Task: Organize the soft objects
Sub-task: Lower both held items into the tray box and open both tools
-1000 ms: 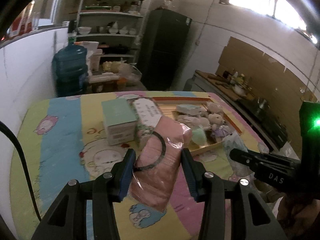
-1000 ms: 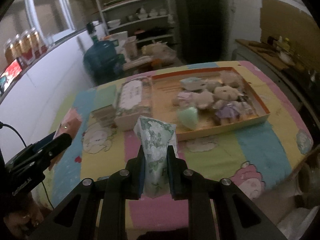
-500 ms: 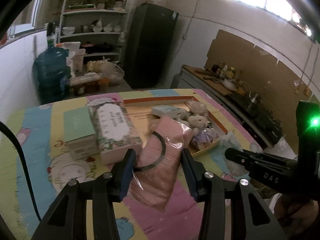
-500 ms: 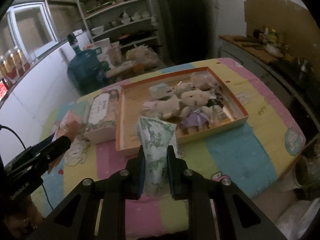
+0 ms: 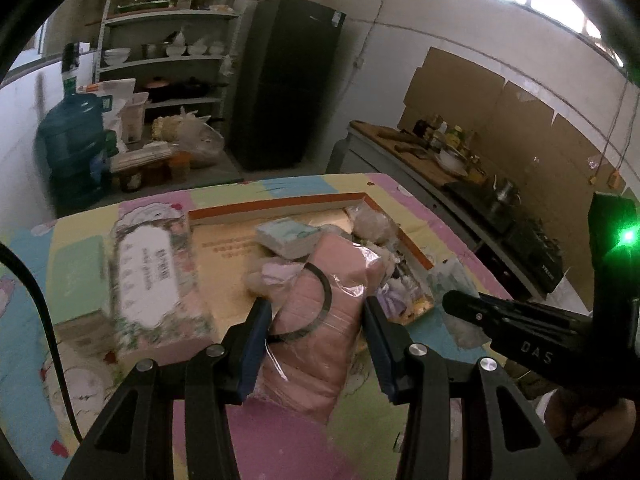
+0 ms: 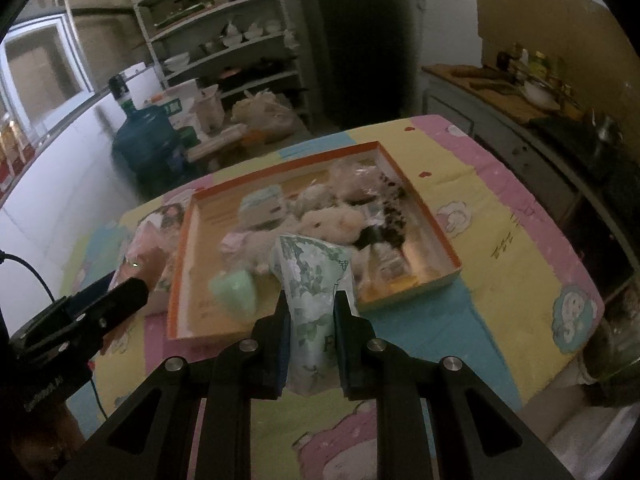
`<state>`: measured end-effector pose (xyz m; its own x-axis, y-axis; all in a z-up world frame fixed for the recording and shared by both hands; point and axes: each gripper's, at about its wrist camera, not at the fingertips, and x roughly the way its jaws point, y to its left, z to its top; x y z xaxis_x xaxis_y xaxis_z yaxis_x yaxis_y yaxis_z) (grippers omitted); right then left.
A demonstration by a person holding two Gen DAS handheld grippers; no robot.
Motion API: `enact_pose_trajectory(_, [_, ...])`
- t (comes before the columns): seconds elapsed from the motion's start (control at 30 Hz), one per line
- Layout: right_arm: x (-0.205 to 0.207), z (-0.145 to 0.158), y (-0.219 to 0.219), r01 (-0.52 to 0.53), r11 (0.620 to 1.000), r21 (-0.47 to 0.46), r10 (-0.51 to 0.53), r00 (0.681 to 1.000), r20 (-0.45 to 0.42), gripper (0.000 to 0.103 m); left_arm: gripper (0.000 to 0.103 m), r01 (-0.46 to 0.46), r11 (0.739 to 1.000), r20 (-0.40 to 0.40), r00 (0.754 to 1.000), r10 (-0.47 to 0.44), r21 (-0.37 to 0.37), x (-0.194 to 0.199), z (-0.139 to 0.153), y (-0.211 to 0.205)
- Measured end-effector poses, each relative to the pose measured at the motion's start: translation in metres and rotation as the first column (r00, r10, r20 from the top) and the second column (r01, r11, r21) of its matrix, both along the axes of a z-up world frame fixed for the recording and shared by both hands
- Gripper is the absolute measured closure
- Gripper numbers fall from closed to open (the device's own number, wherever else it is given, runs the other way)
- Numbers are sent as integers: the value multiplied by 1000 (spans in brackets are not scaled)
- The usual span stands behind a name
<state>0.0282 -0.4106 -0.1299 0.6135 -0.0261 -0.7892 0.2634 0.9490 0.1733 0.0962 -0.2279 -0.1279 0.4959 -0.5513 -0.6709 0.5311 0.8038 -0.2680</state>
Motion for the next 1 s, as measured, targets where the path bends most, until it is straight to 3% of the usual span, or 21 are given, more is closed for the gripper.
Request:
enact_pose_trajectory(0.47, [47, -23, -57, 4, 1000, -5, -5, 999, -35, 84, 56, 25, 999, -30, 999, -24, 35, 40, -17, -70])
enact_pose_trajectory(1.0, [80, -47, -78, -20, 1000, 18, 21, 997, -75, 83, 56, 11, 996, -70, 998, -5, 90, 63, -39, -94])
